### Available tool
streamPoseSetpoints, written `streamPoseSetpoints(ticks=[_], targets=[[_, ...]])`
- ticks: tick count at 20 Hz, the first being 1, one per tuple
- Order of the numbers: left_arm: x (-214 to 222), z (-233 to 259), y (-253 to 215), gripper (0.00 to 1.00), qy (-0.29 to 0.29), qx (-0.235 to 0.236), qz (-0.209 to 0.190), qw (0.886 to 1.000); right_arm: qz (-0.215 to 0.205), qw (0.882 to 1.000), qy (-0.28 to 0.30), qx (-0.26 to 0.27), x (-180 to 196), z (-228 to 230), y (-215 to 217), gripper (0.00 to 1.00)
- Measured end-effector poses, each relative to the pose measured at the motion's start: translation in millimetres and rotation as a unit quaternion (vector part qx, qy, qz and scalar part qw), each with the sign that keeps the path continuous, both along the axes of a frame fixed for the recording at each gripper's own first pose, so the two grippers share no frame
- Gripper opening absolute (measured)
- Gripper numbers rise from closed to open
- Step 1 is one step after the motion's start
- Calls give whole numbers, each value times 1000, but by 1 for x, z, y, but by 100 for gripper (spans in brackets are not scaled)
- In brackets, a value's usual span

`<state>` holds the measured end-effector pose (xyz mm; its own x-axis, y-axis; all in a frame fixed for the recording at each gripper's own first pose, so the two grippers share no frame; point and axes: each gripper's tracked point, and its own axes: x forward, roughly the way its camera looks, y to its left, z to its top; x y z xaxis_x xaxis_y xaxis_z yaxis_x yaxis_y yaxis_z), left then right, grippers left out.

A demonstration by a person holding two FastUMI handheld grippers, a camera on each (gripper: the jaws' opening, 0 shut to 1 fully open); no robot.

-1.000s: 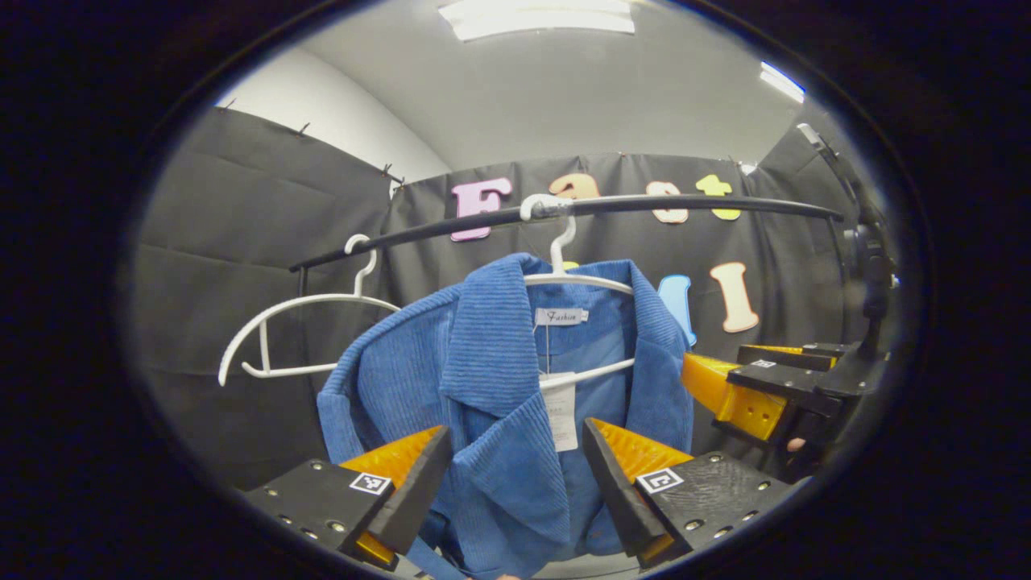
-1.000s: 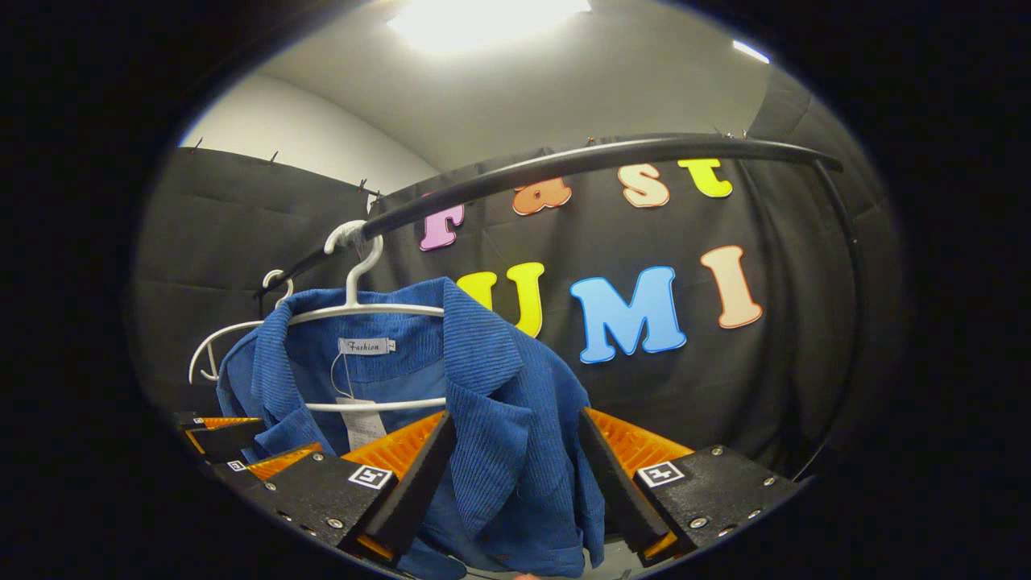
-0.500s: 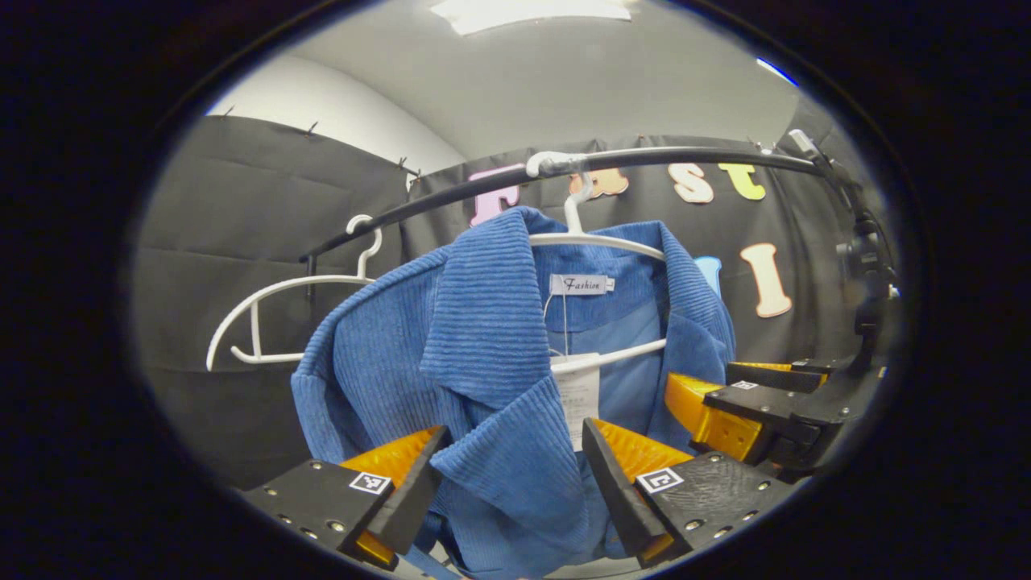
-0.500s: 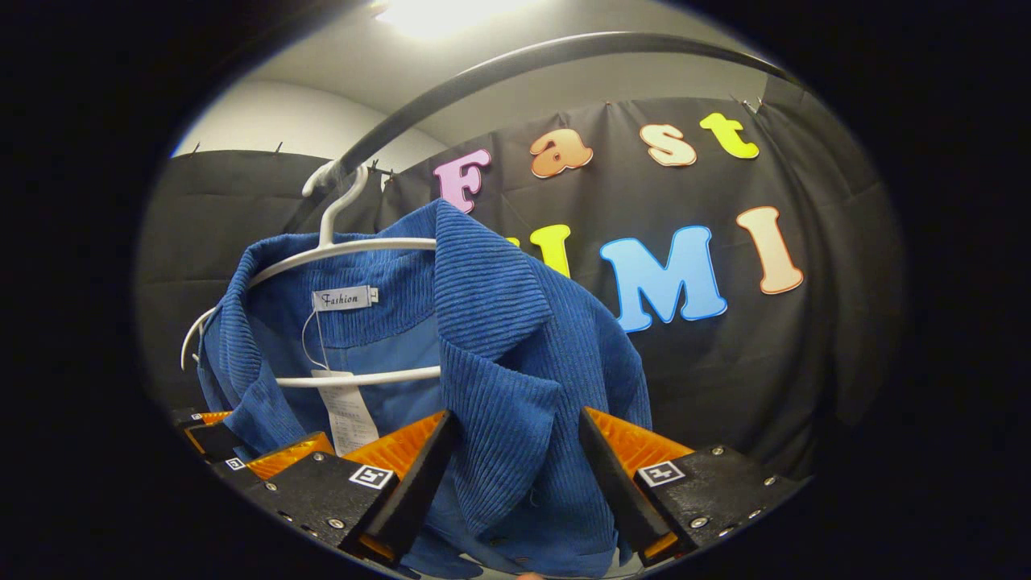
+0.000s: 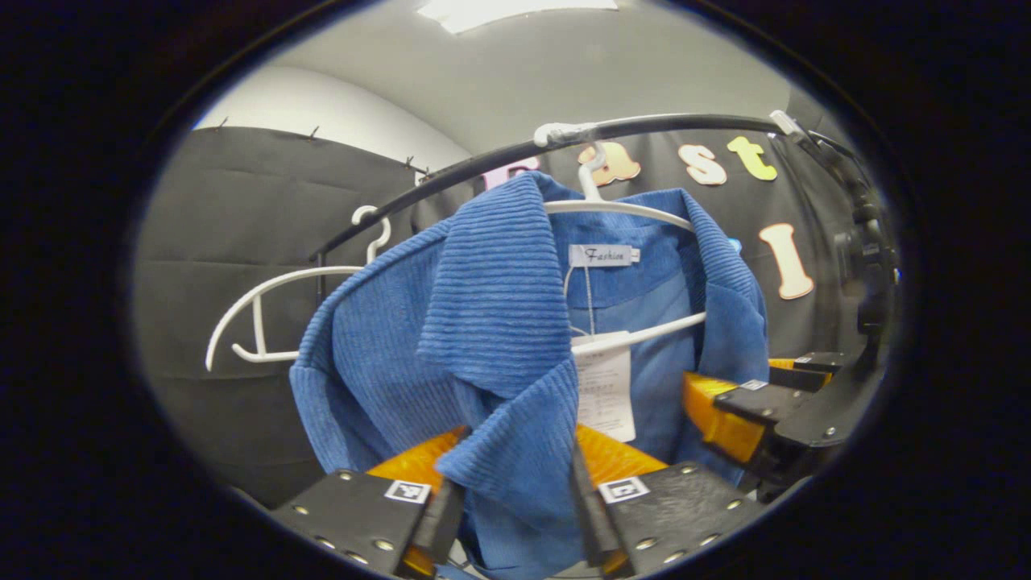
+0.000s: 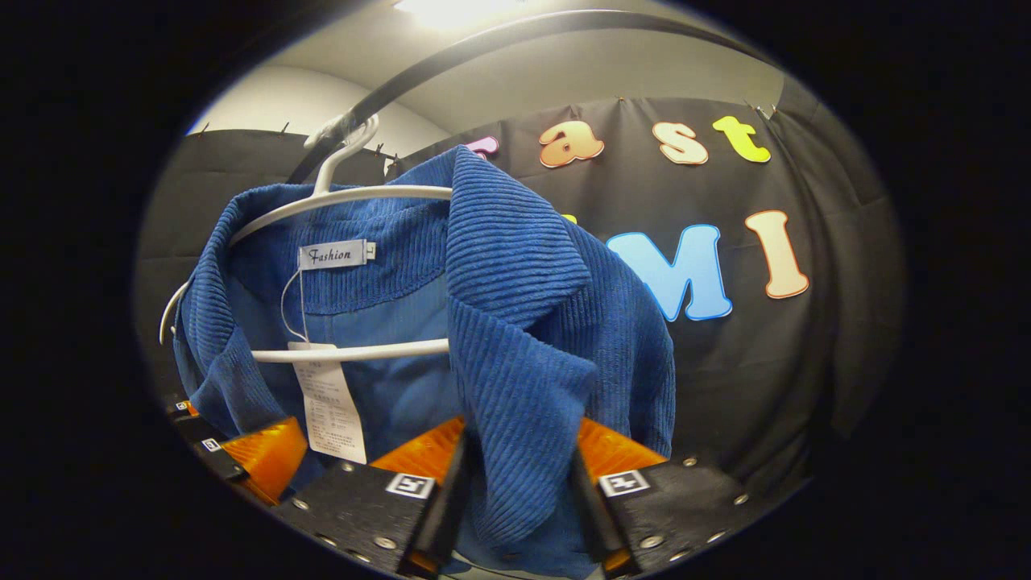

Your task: Grasp the clothes on the hanger with both hands and then place them into the laundry hamper below.

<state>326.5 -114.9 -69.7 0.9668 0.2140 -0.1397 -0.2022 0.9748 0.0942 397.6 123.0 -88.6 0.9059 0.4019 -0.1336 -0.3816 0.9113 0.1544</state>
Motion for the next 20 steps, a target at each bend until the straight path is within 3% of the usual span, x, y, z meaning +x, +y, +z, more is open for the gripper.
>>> streamPoseSetpoints(ticks=[2, 3, 4, 5, 6, 8, 13, 20], targets=[[-4, 2, 6, 45, 0, -1, 8, 1000, -29, 999, -19, -9, 4, 6, -15, 18], [-5, -1, 3, 32, 0, -10, -7, 1000, -27, 999, -22, -5, 2, 9, -15, 6], [-6, 1, 4, 20, -1, -18, -13, 1000, -27, 999, -25, -2, -1, 9, -18, 2], [-11, 4, 2, 12, -6, -26, -19, 999, -29, 999, -28, -7, -4, 13, -19, 3], [-15, 6, 8, 13, -9, -31, -7, 999, -36, 999, -36, -11, -4, 18, -25, 3], [-27, 18, 20, 0, -18, -31, 3, 999, -49, 997, -56, -8, -10, 30, -35, 2], [-50, 56, 30, 0, -41, -20, -10, 999, -81, 991, -106, 3, -15, 72, -61, 1], [-62, 108, 71, 1, -85, -17, 9, 996, -112, 980, -160, 25, 2, 110, -84, 2]])
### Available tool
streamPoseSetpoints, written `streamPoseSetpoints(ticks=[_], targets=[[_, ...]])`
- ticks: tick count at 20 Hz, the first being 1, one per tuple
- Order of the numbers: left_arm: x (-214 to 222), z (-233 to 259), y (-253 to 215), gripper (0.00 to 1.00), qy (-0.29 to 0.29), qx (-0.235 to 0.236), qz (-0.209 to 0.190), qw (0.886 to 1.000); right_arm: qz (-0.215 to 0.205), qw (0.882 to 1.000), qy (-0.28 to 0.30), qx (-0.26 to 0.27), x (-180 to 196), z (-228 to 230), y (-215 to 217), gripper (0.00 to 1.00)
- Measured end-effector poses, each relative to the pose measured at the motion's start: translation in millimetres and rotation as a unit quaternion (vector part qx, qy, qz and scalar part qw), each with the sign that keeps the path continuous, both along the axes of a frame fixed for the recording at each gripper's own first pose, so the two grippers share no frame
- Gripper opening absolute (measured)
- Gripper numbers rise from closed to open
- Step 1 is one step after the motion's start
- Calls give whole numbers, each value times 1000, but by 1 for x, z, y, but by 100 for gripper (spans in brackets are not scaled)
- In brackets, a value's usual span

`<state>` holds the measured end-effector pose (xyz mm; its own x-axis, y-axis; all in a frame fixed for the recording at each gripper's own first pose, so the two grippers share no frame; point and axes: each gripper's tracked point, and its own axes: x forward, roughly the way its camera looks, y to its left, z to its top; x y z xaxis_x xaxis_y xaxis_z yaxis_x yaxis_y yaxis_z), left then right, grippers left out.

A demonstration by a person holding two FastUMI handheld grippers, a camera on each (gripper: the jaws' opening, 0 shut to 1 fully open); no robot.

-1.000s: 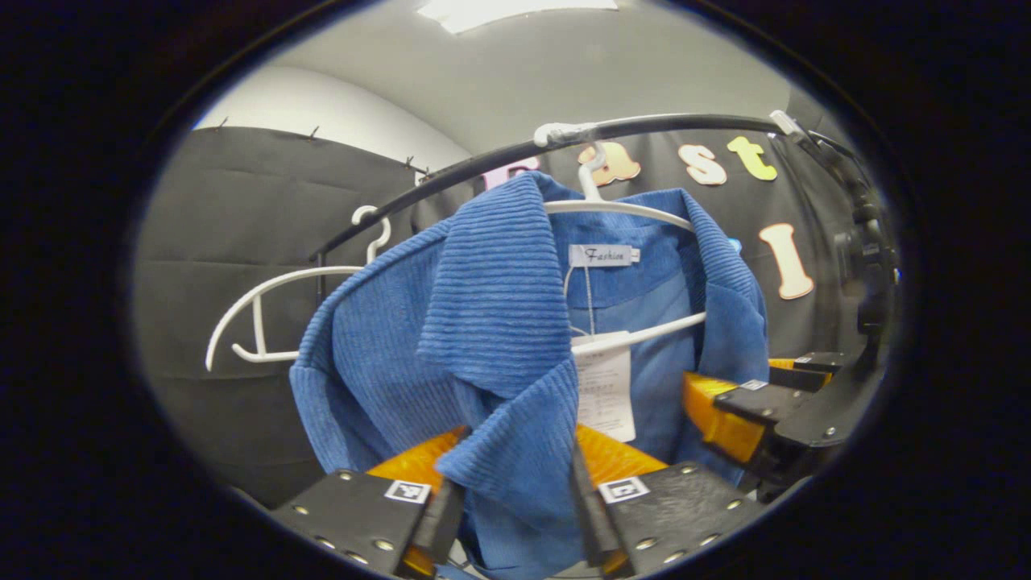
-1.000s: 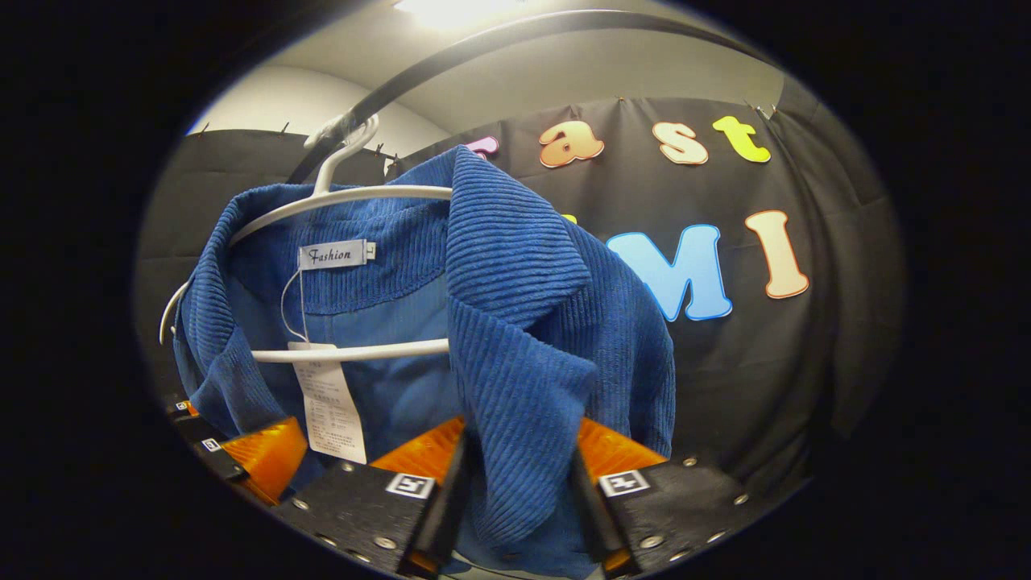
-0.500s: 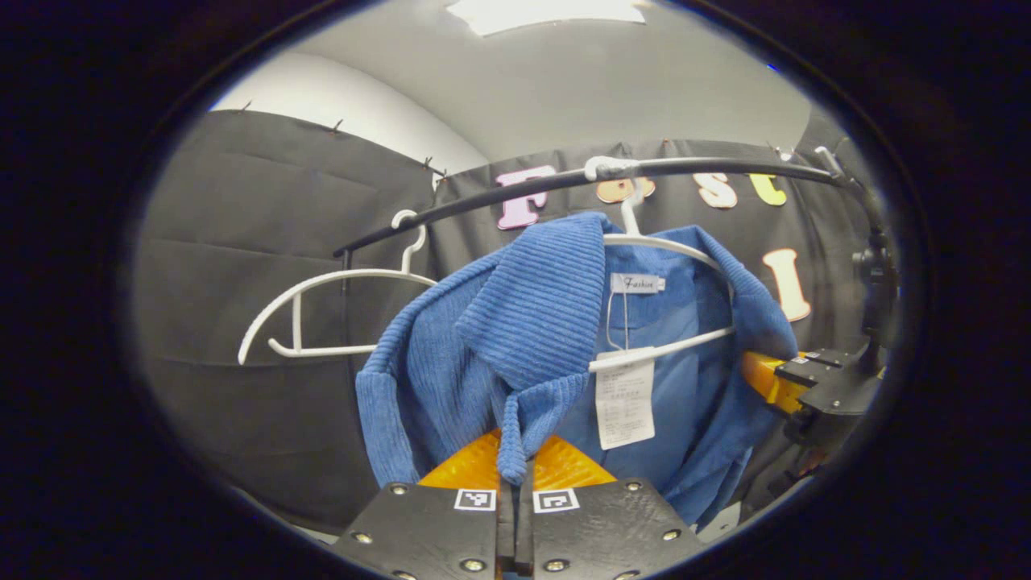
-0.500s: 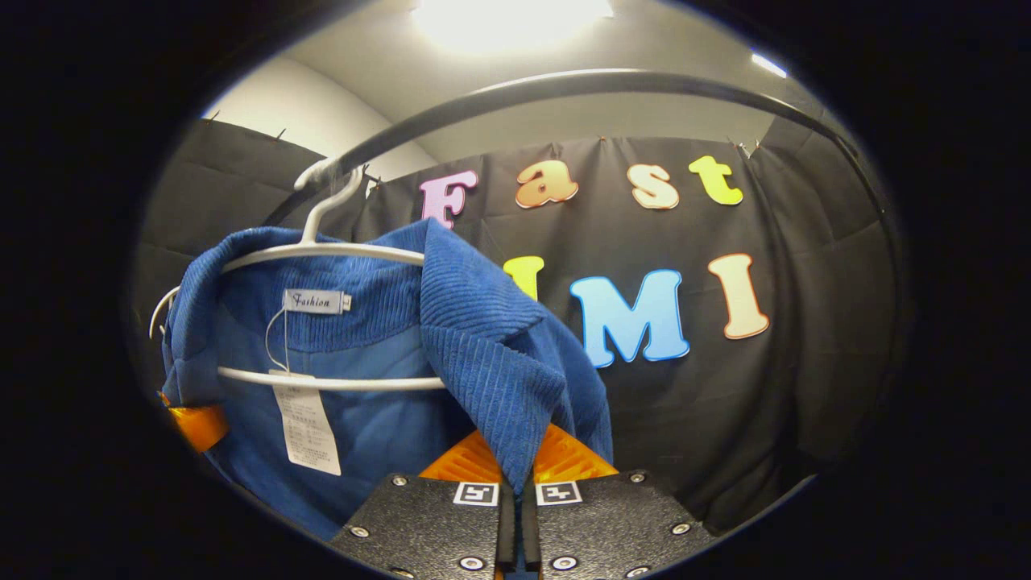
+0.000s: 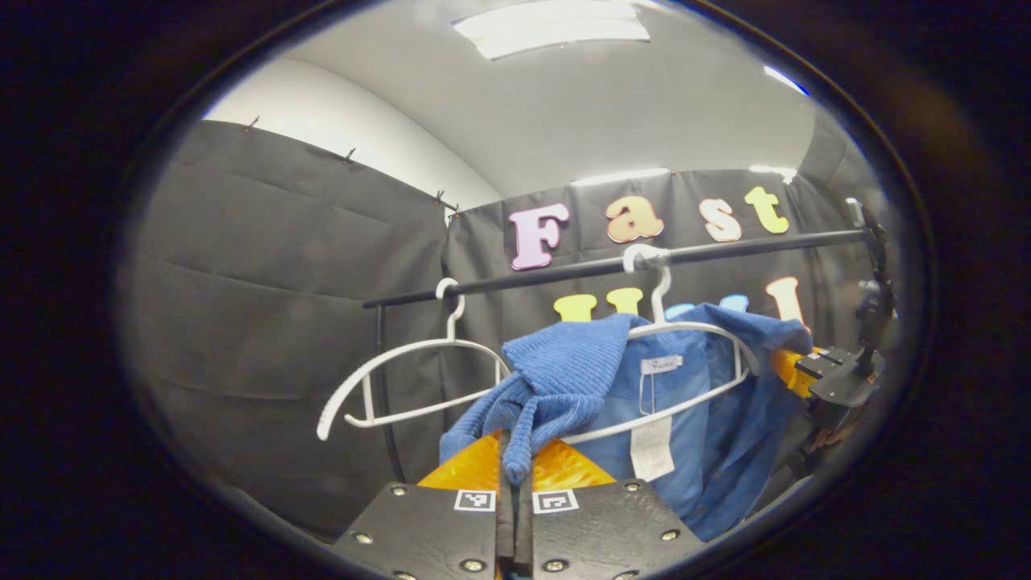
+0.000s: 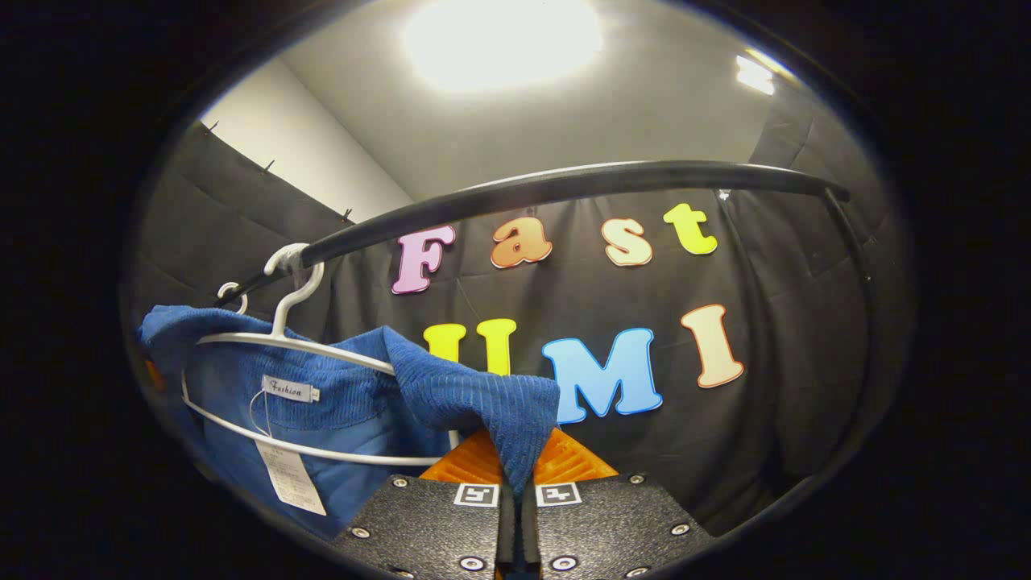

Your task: Grasp the clothes on the hanger with both hands and then place them into the laundry hamper below.

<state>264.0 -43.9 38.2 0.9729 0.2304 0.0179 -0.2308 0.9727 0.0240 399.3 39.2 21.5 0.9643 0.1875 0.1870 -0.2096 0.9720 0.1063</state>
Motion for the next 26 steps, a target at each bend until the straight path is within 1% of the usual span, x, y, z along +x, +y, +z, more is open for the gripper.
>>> streamPoseSetpoints(ticks=[1, 3, 4, 5, 6, 7, 8, 9, 10, 14, 15, 16, 18, 21, 23, 24, 26], targets=[[0, 9, 7, 3, -7, 1, 4, 1000, -4, 1000, -4, 4, 3, 3, -3, 2], [1, 25, 22, 3, -23, 8, 11, 1000, -12, 1000, -11, 12, 13, 10, -7, 2], [2, 32, 29, 0, -29, 14, 15, 999, -14, 1000, -15, 17, 17, 14, -8, 2], [5, 38, 33, 0, -33, 19, 16, 999, -17, 999, -19, 20, 22, 17, -9, 2], [7, 42, 36, 2, -36, 19, 15, 999, -19, 999, -23, 19, 27, 18, -8, 2], [7, 46, 38, 0, -37, 17, 13, 999, -22, 999, -28, 15, 32, 20, -9, 2], [8, 48, 40, 2, -38, 14, 8, 999, -26, 999, -32, 12, 37, 19, -9, 2], [9, 50, 42, 2, -39, 15, 4, 999, -28, 999, -32, 8, 41, 17, -10, 2], [11, 53, 45, 0, -39, 16, 1, 999, -29, 999, -32, 7, 45, 15, -11, 2], [29, 64, 64, 2, -44, 22, -6, 999, -38, 999, -22, -4, 64, 3, -16, 2], [36, 63, 70, 0, -40, 21, -4, 999, -43, 999, -16, -8, 70, -2, -20, 2], [43, 61, 78, 0, -35, 19, -4, 999, -38, 999, -9, -8, 75, -7, -20, 2], [59, 54, 84, 1, -22, 15, -17, 1000, -27, 1000, 6, -11, 82, -19, -16, 2], [73, 40, 93, 2, 3, 34, -22, 999, -20, 999, 19, -24, 88, -31, -13, 2], [84, 23, 96, 2, 27, 29, -28, 999, -14, 999, 38, -15, 94, -42, -8, 2], [88, 12, 101, 2, 42, 26, -24, 999, -19, 999, 50, -9, 98, -48, -11, 2], [94, -14, 101, 1, 71, 9, -27, 997, -17, 997, 70, 5, 104, -59, -14, 2]])
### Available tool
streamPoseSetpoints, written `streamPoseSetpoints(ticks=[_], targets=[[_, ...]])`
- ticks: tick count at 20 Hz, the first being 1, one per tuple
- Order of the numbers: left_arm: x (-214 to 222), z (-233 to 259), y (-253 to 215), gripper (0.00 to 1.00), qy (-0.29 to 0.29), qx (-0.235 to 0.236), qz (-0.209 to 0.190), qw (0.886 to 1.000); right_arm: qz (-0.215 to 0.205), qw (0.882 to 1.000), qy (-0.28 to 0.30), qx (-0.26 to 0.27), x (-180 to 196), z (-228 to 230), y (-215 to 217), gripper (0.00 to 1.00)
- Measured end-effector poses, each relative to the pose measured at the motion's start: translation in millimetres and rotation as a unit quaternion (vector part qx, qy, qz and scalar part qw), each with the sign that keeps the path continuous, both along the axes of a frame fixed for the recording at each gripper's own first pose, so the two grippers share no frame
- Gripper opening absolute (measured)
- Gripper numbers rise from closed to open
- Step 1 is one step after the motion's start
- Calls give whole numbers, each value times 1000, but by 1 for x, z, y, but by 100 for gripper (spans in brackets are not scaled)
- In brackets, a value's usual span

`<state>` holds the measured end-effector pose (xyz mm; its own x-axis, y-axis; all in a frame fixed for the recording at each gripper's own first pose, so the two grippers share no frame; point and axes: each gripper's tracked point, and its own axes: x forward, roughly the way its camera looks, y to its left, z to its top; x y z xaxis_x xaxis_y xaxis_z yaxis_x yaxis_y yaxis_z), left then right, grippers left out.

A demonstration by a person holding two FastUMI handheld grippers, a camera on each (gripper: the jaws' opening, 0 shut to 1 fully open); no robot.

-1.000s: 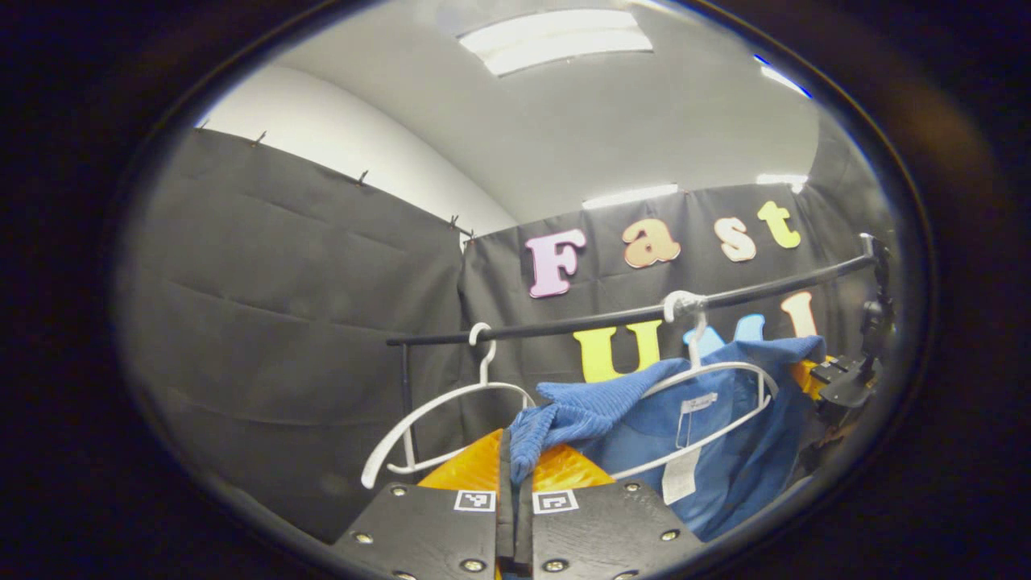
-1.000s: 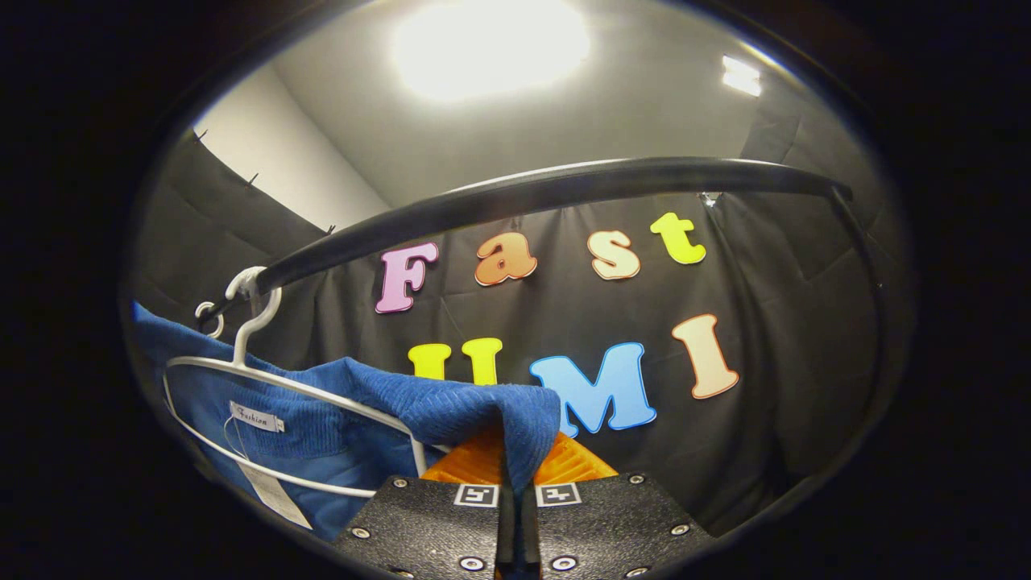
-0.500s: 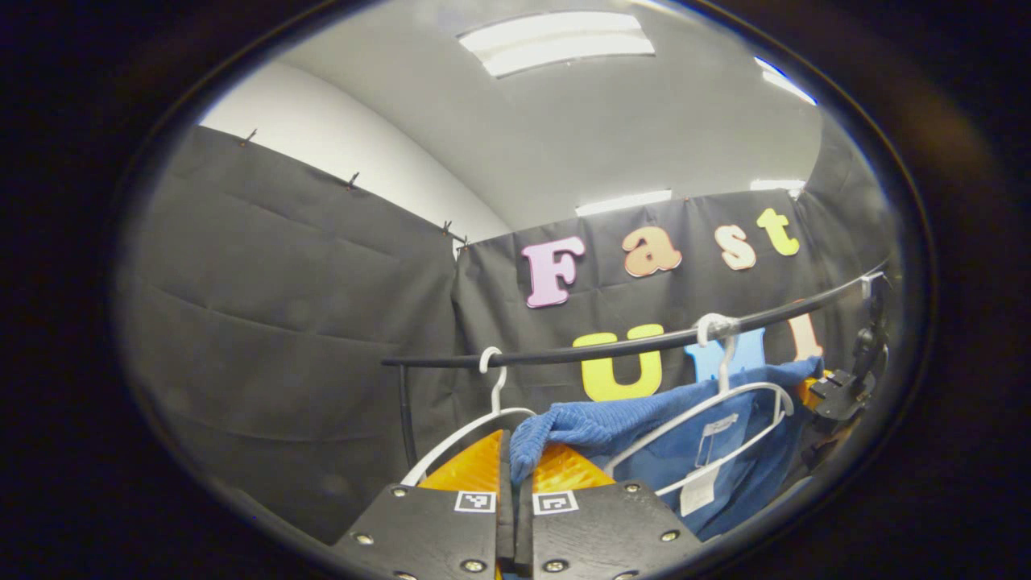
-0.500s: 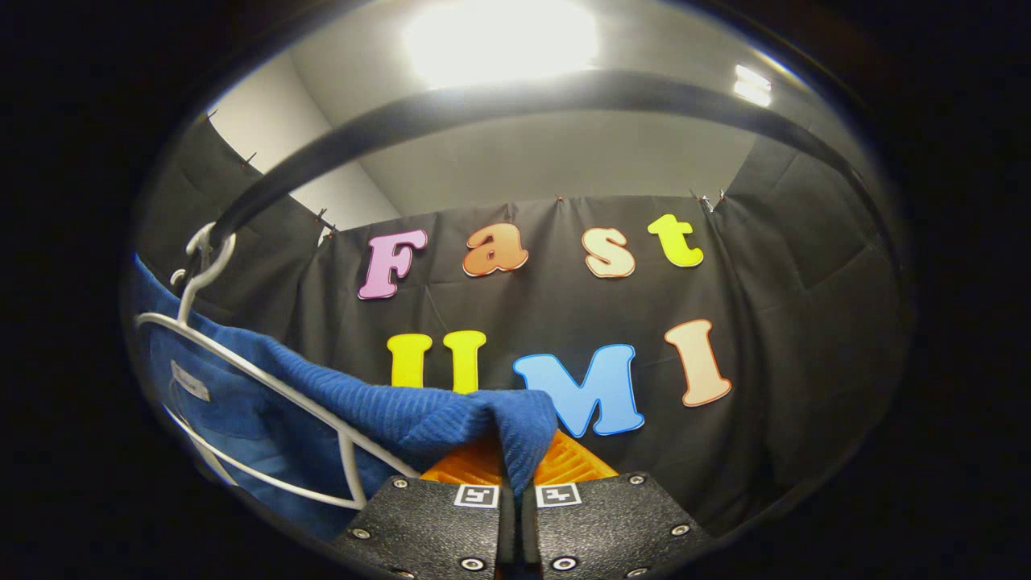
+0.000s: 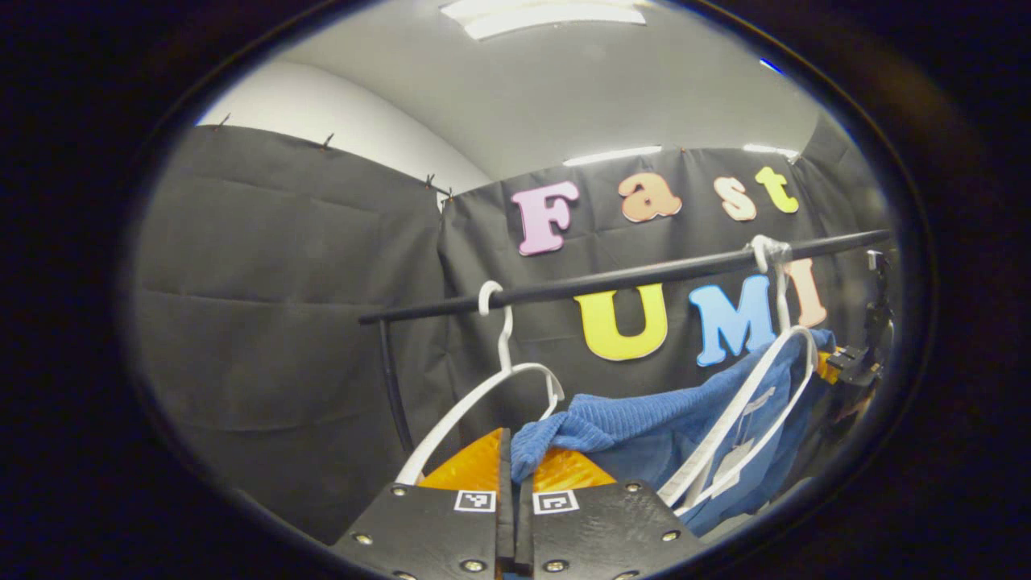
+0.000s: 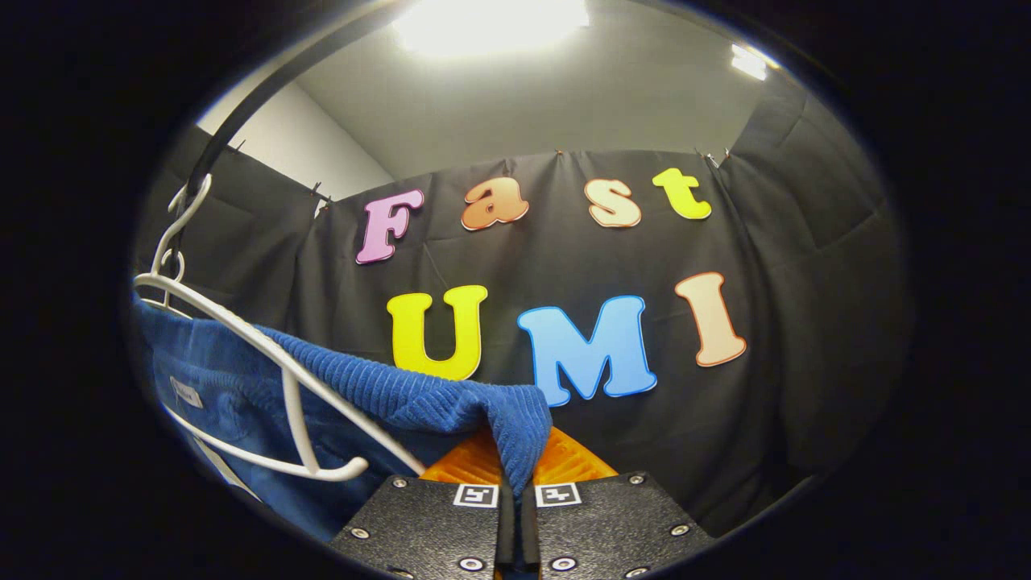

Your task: Grasp the clothes on the hanger with both hands and then place them into the laundry hamper below.

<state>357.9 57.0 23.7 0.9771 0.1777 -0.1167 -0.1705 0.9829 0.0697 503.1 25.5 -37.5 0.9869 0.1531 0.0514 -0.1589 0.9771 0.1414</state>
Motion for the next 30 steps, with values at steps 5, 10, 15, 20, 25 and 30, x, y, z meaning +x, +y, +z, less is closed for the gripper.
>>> streamPoseSetpoints(ticks=[5, 10, 15, 20, 25, 30], targets=[[-2, -15, -19, 1, -15, -31, -20, 999, -3, 1000, 21, -18, -5, -23, -7, 2], [-3, -38, -25, 1, 2, -34, -26, 999, 8, 998, 52, -33, -8, -49, -9, 3], [-35, -65, -19, 2, 24, -41, -17, 999, 22, 996, 61, -58, -24, -67, -6, 2], [-46, -85, -21, 2, 34, -47, -10, 998, 30, 994, 70, -73, -44, -81, -7, 2], [-81, -112, -24, 2, 52, -54, -9, 997, 34, 991, 97, -83, -76, -106, -10, 2], [-107, -122, -40, 1, 57, -56, -35, 996, 33, 989, 118, -85, -130, -115, -11, 2]])
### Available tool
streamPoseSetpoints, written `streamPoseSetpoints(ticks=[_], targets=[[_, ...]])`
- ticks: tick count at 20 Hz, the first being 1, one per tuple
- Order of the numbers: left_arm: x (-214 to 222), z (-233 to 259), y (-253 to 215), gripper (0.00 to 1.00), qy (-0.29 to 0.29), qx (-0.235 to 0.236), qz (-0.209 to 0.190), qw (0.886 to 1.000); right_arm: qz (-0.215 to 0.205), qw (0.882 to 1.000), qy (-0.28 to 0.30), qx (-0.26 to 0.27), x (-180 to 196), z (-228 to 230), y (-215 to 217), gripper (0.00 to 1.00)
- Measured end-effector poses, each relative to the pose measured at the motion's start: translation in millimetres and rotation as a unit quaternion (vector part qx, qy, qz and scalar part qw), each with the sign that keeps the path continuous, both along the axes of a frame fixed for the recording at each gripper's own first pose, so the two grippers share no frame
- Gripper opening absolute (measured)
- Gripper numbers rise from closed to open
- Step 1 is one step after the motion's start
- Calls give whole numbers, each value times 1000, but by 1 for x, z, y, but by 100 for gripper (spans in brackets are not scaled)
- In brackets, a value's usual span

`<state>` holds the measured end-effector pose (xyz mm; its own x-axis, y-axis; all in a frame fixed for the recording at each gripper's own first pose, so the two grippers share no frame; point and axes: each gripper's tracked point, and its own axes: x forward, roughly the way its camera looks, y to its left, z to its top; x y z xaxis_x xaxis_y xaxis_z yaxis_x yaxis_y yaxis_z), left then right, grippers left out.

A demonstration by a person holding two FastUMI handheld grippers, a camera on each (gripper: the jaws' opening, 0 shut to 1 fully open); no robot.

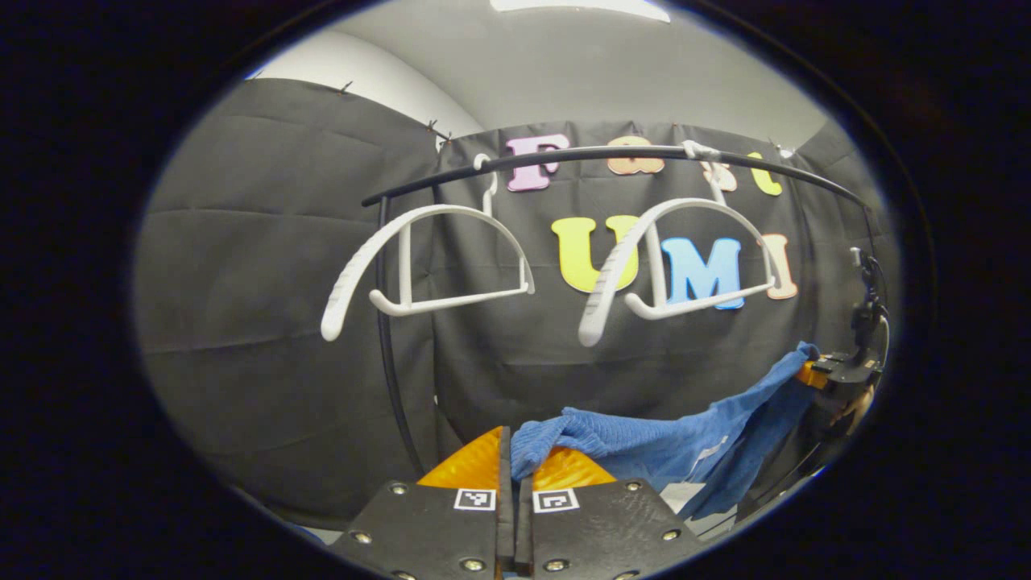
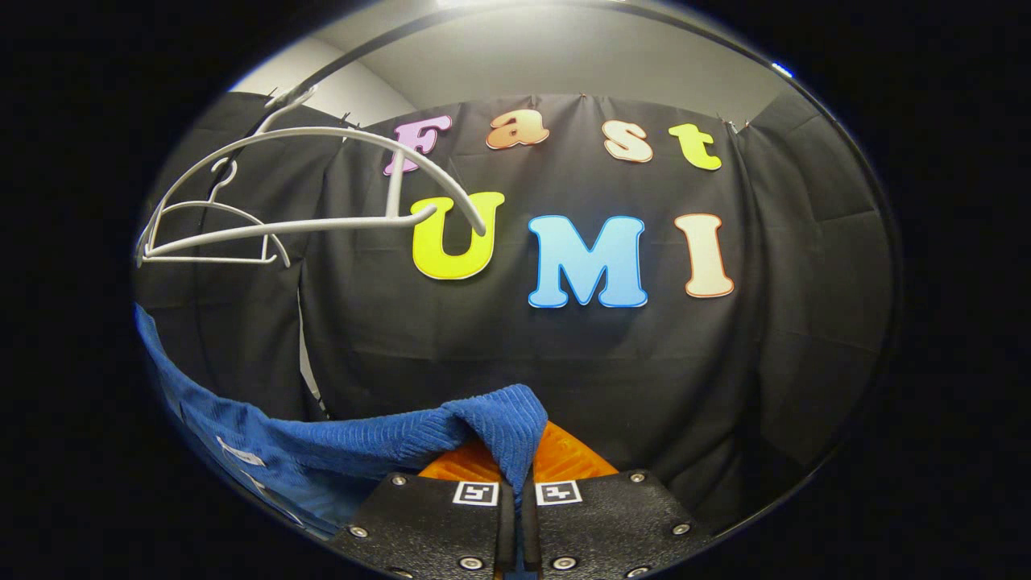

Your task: Grasp the clothes on the hanger with both hands and then place them into the laundry hamper below.

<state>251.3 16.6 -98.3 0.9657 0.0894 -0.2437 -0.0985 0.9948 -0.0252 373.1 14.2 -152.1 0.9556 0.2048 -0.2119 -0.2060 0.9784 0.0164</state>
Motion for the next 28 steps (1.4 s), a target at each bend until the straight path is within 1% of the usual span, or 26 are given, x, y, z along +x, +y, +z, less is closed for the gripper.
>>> streamPoseSetpoints(ticks=[4, 6, 9, 13, 15, 17, 21, 23, 26, 28], targets=[[-23, 10, -16, 1, -13, -5, -38, 999, 0, 1000, -8, -4, -51, 19, 4, 2], [-44, 21, -24, 0, -20, -10, -57, 998, -2, 1000, -14, -3, -75, 31, 10, 2], [-69, 35, -36, 2, -35, -16, -86, 996, -12, 1000, -25, 13, -115, 54, 12, 3], [-102, 53, -40, 1, -50, -28, -127, 990, -11, 999, -35, 23, -169, 77, 25, 3], [-124, 58, -48, 2, -57, -40, -147, 987, -6, 999, -40, 23, -196, 83, 36, 3], [-133, 60, -60, 2, -61, -53, -167, 983, -3, 999, -37, 26, -220, 85, 45, 3], [-151, 70, -92, 2, -68, -75, -207, 973, 10, 999, -39, 26, -257, 97, 63, 3], [-165, 76, -108, 2, -69, -85, -225, 968, 18, 999, -34, 34, -271, 101, 72, 2], [-182, 85, -129, 1, -75, -100, -246, 961, 37, 998, -26, 51, -292, 103, 85, 3], [-188, 79, -137, 1, -76, -108, -253, 958, 43, 997, -19, 58, -300, 94, 87, 3]])
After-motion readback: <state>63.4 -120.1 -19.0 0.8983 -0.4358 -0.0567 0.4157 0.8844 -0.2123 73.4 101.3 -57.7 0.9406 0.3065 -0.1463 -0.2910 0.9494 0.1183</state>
